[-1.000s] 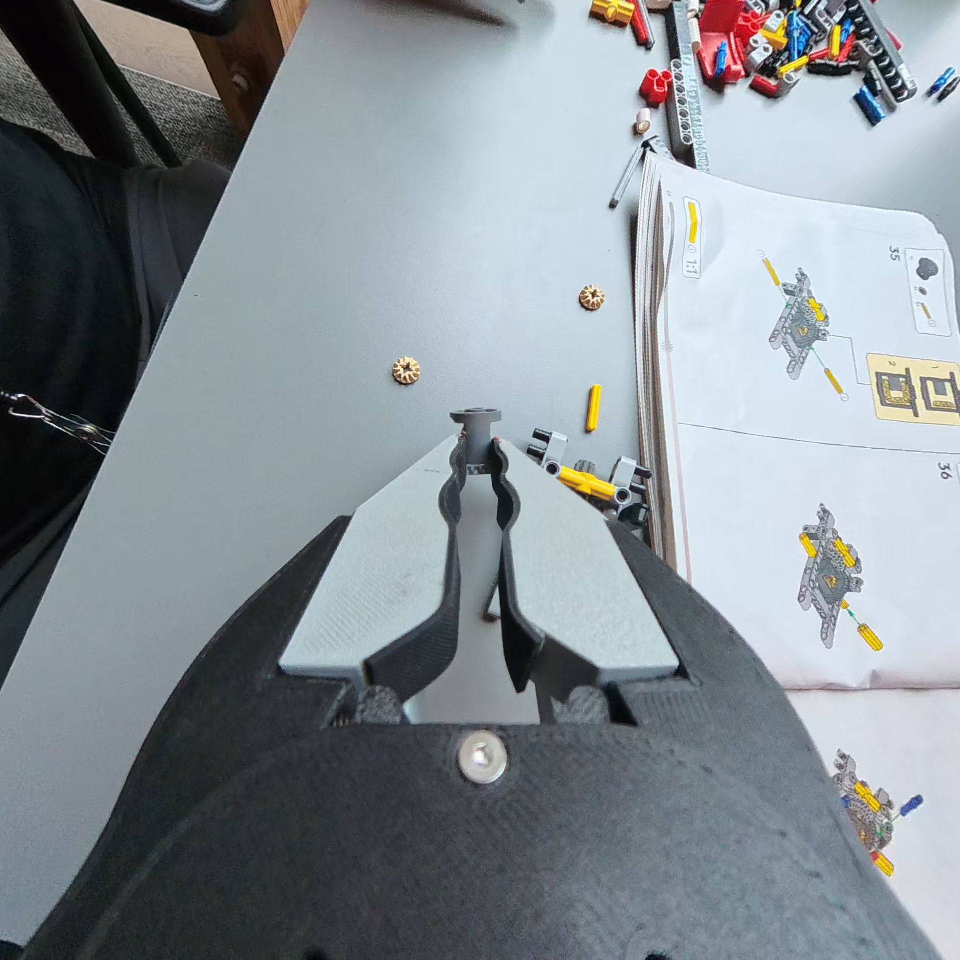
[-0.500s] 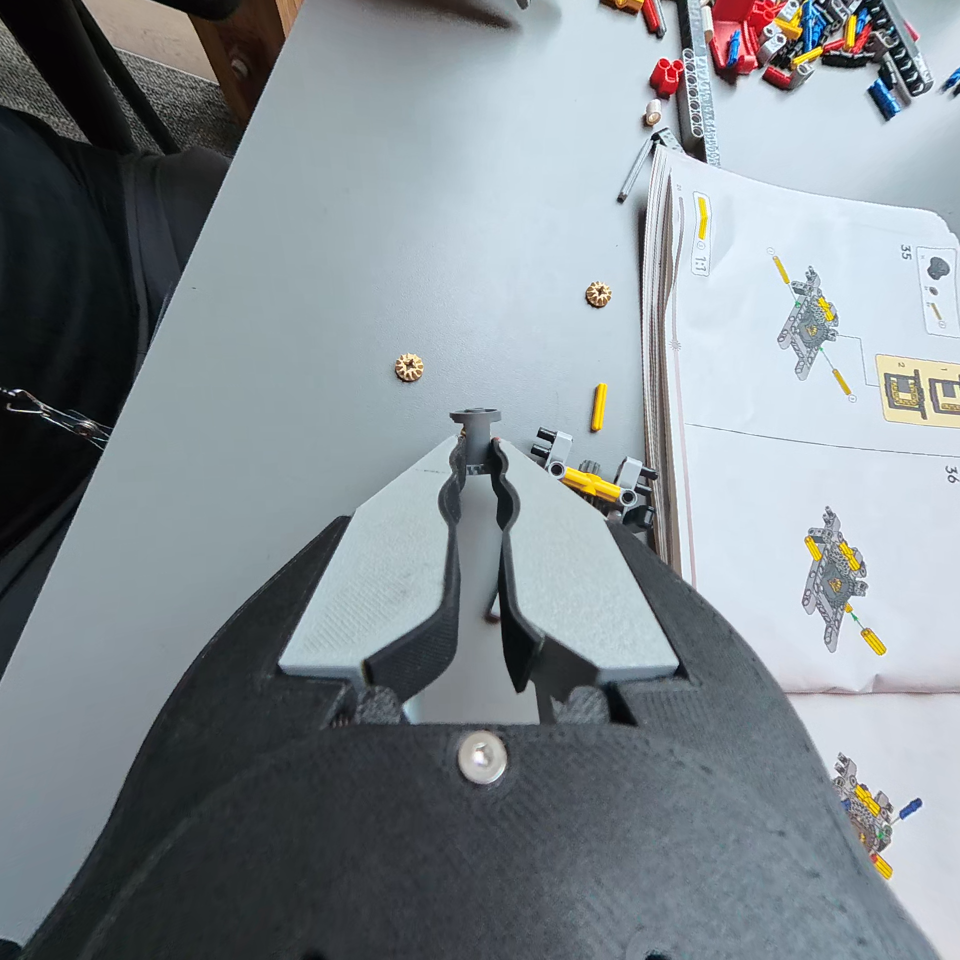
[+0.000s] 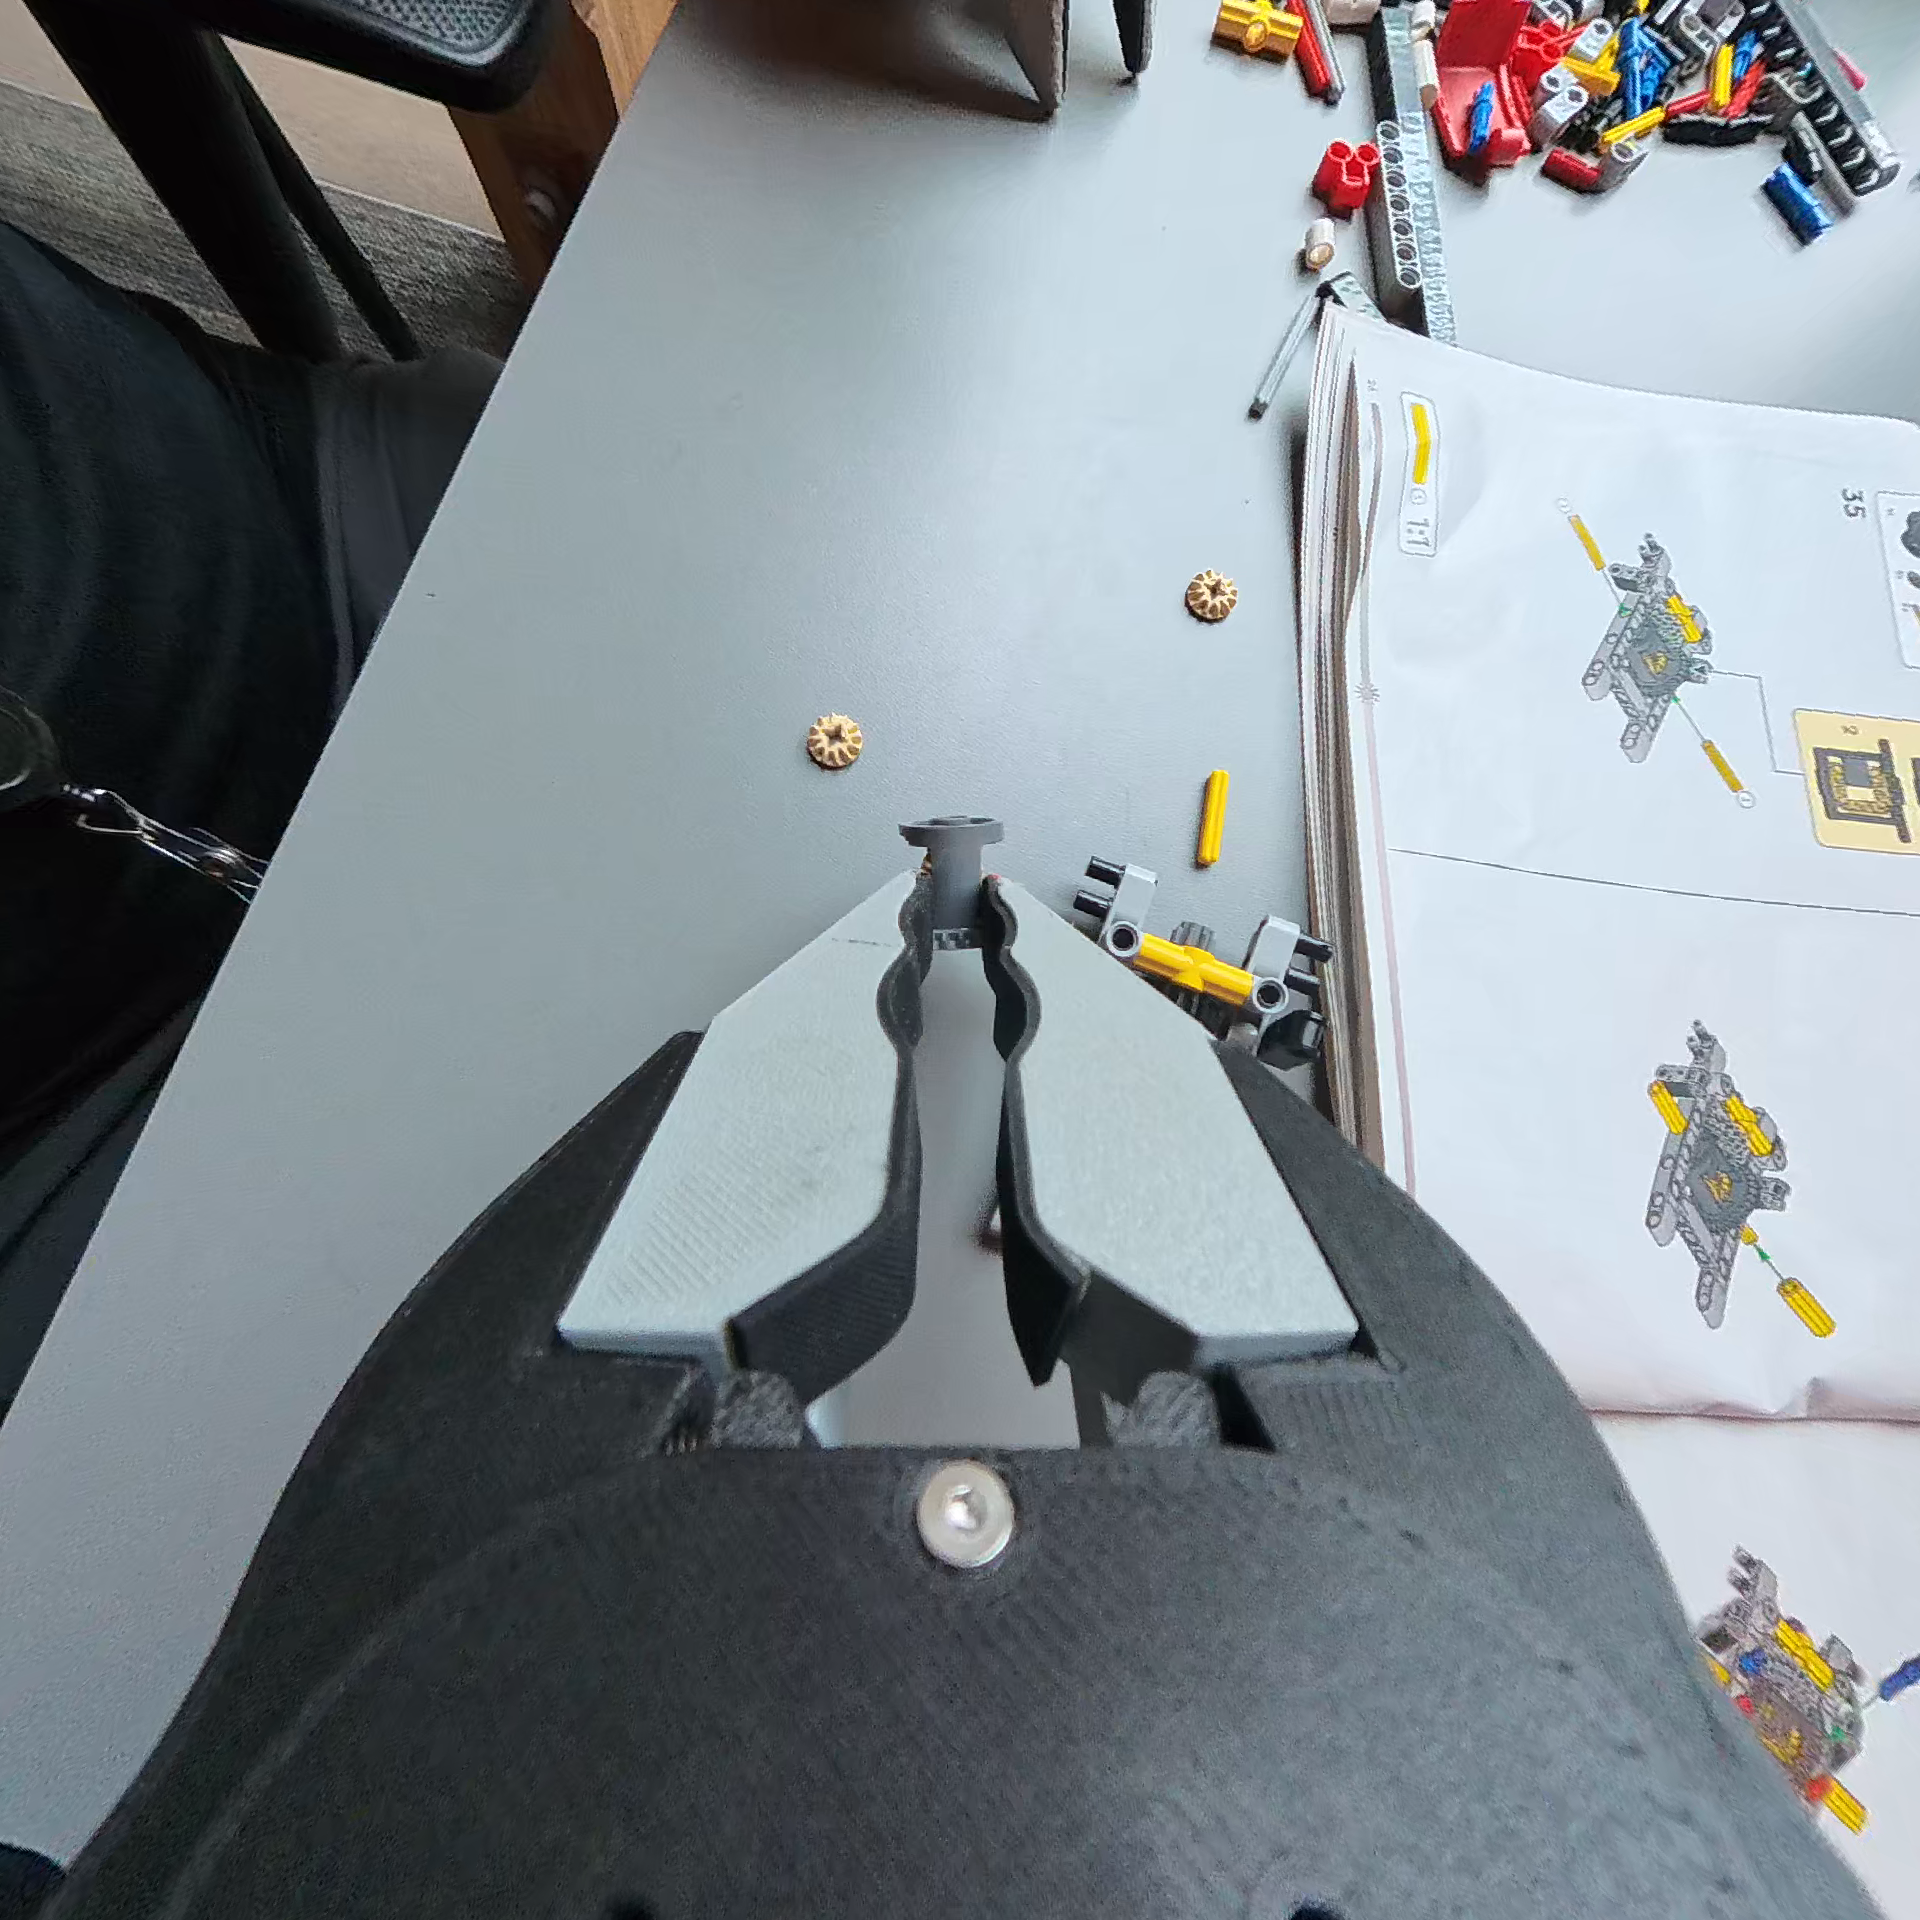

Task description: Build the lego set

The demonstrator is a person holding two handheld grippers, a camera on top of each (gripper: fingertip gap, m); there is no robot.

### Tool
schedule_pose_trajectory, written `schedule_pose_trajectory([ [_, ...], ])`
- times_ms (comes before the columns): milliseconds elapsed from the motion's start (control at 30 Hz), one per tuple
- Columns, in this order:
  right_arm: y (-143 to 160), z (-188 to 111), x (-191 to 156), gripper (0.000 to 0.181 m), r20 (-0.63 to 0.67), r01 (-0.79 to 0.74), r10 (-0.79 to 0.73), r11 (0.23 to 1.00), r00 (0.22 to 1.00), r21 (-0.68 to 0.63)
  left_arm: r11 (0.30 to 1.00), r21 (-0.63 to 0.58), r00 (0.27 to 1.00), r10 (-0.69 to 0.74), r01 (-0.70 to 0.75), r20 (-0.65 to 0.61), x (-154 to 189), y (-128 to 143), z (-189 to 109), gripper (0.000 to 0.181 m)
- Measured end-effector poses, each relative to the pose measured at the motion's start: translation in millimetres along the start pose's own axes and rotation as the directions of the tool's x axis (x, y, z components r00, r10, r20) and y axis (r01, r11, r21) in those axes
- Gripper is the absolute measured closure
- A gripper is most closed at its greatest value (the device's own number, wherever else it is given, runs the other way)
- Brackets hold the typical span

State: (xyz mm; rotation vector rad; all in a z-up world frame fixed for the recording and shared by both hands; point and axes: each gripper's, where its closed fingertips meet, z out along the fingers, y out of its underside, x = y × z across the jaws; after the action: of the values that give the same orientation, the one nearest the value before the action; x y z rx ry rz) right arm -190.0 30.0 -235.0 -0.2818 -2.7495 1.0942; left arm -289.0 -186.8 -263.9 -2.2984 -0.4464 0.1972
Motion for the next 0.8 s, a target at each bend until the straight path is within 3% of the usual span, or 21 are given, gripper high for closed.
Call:
schedule_pose_trajectory([
  [800, 1.4, 4.2, -0.7, 0.175, -0.001, 0.009, -0.009, 1.000, 1.000, -0.013, 0.998, 0.009, 0.998, -0.054, 0.054, -0.045, -0.7, -0.7, -0.3, 0.160],
])
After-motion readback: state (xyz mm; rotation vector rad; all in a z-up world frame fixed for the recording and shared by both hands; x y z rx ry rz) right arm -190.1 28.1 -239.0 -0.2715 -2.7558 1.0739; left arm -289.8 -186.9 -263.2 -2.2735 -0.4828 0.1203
